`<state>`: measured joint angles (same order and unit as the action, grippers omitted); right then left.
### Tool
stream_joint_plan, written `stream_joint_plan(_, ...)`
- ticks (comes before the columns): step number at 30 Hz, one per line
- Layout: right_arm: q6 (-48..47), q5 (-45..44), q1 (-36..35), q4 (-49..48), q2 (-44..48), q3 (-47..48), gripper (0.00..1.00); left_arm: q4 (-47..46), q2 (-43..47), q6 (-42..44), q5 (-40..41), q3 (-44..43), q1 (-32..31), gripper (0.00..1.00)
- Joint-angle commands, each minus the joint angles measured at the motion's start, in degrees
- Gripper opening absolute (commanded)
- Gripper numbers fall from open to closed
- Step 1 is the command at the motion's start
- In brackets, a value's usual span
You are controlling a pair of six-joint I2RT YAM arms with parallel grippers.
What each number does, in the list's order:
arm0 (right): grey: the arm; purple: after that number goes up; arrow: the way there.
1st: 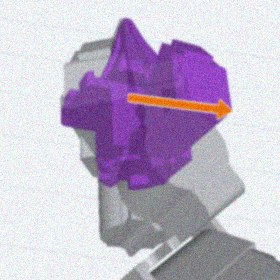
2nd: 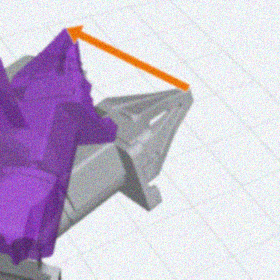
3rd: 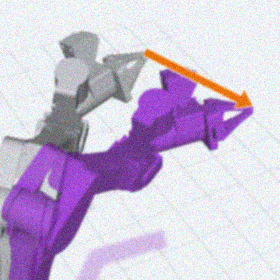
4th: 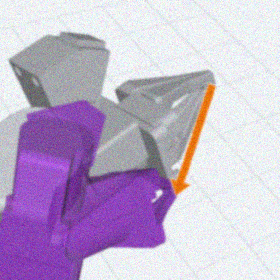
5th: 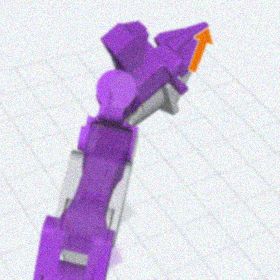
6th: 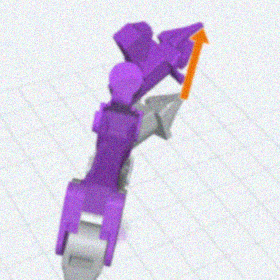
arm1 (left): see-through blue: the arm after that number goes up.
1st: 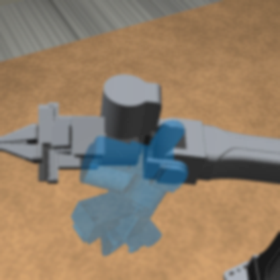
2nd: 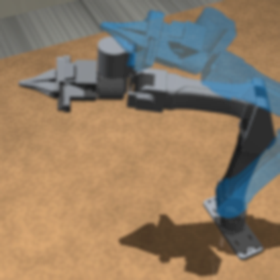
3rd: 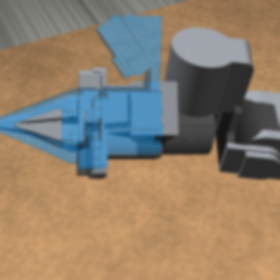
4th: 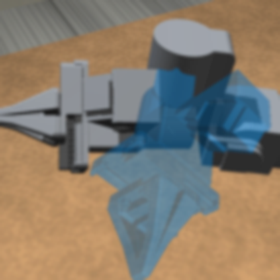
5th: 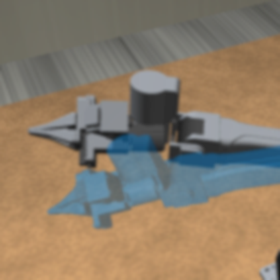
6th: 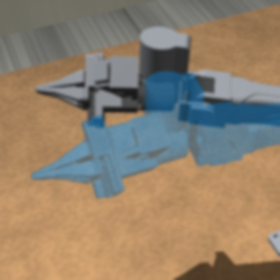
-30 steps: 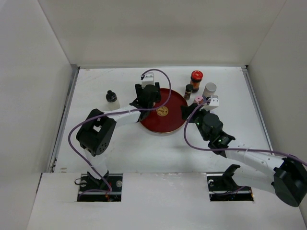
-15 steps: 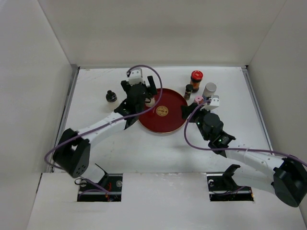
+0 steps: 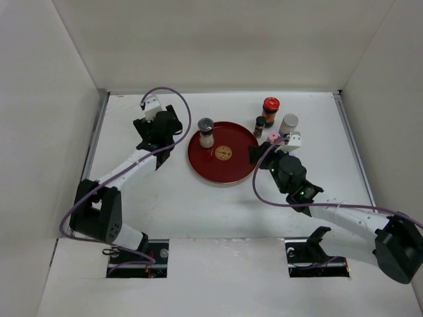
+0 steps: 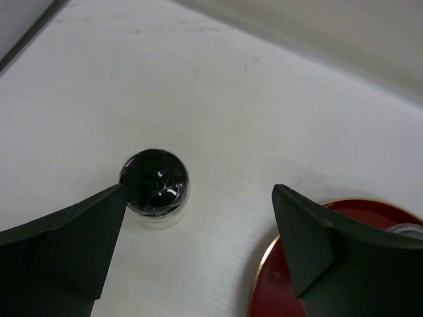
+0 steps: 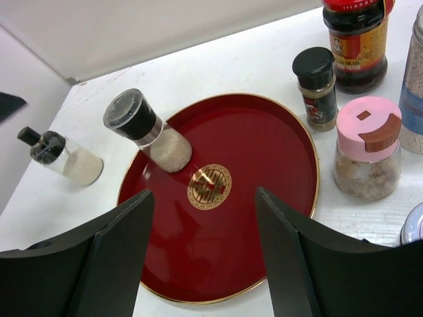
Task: Organize the condiment bottles
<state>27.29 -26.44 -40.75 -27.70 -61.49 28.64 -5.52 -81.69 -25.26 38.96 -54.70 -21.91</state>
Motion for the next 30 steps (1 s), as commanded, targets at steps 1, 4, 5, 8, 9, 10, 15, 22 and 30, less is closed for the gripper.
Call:
stream_joint_plan(1,0.4,-0.1,0.2,-3.4,-0.2,0.4,0.69,1.7,-3.5,-0.8,0.1,-1.8,0.9,0.92)
stream_joint_plan(4,0.2,-0.1,0.2,-3.3,0.0,0.4,0.69,1.3,-6.9,-0.7,-0.1,-3.4,2.2,0.91)
stream_joint_plan(5,0.1,-0.1,0.2,-3.4,0.1,0.4,0.7,1.5,-8.2,-0.7,0.0,-4.1,2.6,0.9)
stream_joint_plan(8,0.2,-0.1,0.2,-3.4,-0.3,0.4,0.7,1.0,-9.9,-0.8,0.6,-4.8,3.1,0.88)
stream_joint_plan(9,0.2,-0.1,0.2,-3.4,-0.5,0.4,0.7,0.7,-10.1,-0.8,1.1,-4.8,3.1,0.87)
stream_joint_plan(10,0.2,-0.1,0.2,-3.3,-0.5,0.5,0.7,0.2,-10.2,-0.8,1.6,-4.7,3.1,0.86)
stream_joint_plan(15,0.3,-0.1,0.2,-3.3,-1.0,0.6,0.7,-0.4,-11.6,-0.5,1.9,-4.7,4.1,0.82)
stream_joint_plan(22,0.0,-0.1,0.2,-3.1,-1.0,0.8,0.7,-0.9,-13.4,-0.5,1.6,-4.7,5.1,0.72)
stream_joint_plan(30,-0.1,-0.1,0.2,-3.4,-0.6,0.6,0.71,-3.2,-10.3,-0.3,1.6,-2.3,4.6,0.41)
